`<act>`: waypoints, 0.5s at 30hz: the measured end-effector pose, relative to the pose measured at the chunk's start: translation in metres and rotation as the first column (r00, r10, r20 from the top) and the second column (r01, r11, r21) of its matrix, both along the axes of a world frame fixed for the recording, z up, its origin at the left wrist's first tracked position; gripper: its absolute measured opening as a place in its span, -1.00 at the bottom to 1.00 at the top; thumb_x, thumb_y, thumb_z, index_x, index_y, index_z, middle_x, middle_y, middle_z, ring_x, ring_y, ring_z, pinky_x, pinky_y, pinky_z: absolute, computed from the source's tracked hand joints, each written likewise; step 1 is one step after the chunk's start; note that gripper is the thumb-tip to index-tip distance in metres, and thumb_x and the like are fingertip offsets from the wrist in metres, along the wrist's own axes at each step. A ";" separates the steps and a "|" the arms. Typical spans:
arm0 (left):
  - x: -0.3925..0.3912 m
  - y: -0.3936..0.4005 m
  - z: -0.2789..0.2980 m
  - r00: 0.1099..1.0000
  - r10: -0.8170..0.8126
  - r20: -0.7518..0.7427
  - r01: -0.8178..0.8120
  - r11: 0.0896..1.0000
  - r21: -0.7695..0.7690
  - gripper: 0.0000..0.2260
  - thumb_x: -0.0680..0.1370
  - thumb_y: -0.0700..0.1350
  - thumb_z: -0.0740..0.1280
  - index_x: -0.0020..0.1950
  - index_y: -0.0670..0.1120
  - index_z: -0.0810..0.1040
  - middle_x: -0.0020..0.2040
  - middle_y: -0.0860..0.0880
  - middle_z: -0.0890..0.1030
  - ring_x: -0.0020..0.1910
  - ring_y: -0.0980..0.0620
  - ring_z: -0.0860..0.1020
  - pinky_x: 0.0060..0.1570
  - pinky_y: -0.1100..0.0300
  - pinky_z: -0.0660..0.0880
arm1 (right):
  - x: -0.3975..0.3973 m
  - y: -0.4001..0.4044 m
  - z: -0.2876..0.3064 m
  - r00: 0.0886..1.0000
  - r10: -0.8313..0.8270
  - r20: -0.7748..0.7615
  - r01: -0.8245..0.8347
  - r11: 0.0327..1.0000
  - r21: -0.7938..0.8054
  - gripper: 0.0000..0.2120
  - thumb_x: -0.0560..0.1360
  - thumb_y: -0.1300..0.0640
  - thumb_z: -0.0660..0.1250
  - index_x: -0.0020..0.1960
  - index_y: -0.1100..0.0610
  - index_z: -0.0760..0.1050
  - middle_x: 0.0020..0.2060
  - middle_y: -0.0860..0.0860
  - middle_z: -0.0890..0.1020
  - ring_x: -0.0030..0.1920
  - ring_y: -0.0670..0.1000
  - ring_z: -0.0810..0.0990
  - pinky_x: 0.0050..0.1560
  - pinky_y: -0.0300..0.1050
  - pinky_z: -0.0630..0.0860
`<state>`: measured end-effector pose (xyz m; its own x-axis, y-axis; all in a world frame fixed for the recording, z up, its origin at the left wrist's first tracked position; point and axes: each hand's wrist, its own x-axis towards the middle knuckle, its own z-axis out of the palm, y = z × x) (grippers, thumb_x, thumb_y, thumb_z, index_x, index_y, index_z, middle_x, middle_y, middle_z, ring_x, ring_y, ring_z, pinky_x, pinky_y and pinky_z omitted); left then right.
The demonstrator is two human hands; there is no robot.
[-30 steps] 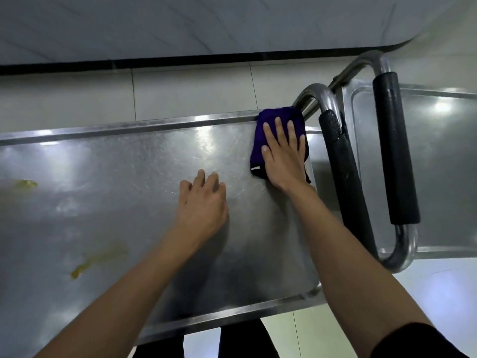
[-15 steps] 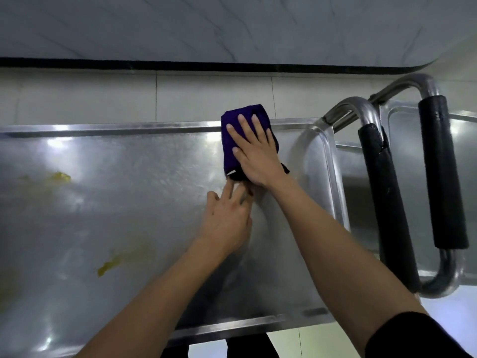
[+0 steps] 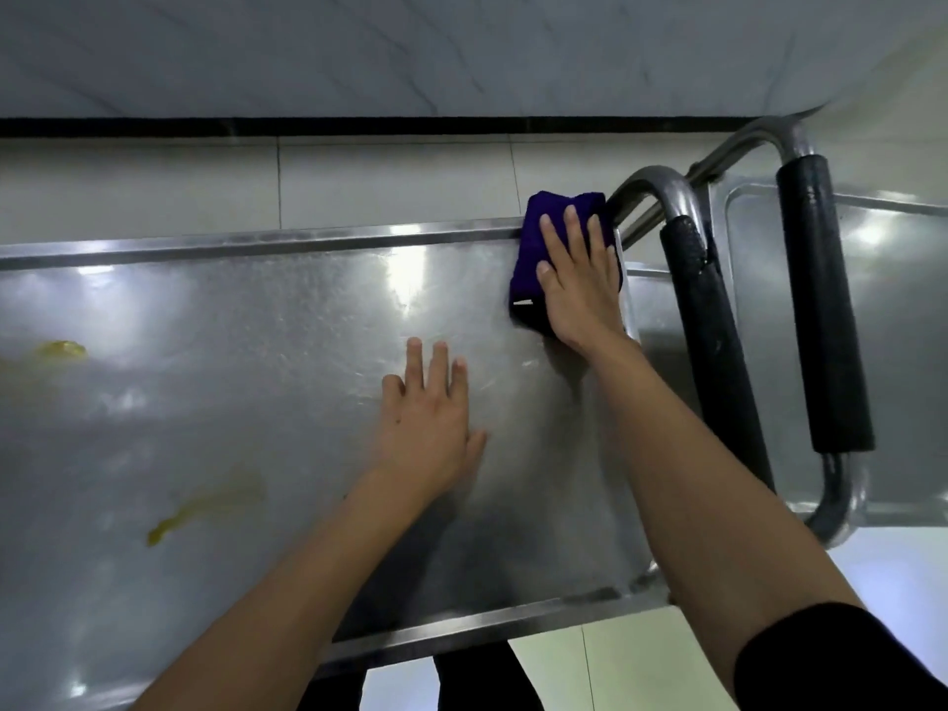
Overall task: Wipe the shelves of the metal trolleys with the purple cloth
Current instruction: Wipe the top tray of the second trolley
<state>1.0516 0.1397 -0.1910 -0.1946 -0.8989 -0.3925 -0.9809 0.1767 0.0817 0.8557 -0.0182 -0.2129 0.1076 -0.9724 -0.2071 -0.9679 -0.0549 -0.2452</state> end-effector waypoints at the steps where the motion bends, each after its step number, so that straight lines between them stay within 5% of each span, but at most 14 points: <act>1: -0.002 0.001 0.000 1.000 0.001 0.006 -0.001 1.000 -0.002 -0.21 0.59 0.33 0.12 0.62 -0.15 0.00 0.63 -0.23 -0.06 0.59 -0.36 -0.12 0.38 -0.25 0.22 | -0.005 0.002 -0.001 1.000 -0.004 -0.013 0.004 1.000 -0.011 -0.45 0.70 -0.08 -0.08 0.64 -0.13 -0.16 0.63 -0.06 -0.18 0.61 0.03 -0.28 0.59 0.19 -0.17; 15: -0.015 0.001 0.010 0.999 0.039 0.036 -0.041 0.999 0.033 -0.20 0.60 0.32 0.17 0.62 -0.16 0.02 0.64 -0.20 -0.10 0.59 -0.33 -0.16 0.40 -0.30 0.22 | -0.029 0.139 0.003 0.996 -0.083 -0.011 0.084 0.995 0.045 -0.45 0.68 -0.12 -0.16 0.64 -0.11 -0.18 0.63 -0.05 -0.23 0.59 0.02 -0.35 0.57 0.20 -0.24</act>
<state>1.0361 0.1410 -0.1811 -0.1444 -0.8918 -0.4287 -0.9895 0.1350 0.0524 0.8264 0.1207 -0.2100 0.0245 -0.9675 -0.2515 -0.9708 0.0371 -0.2372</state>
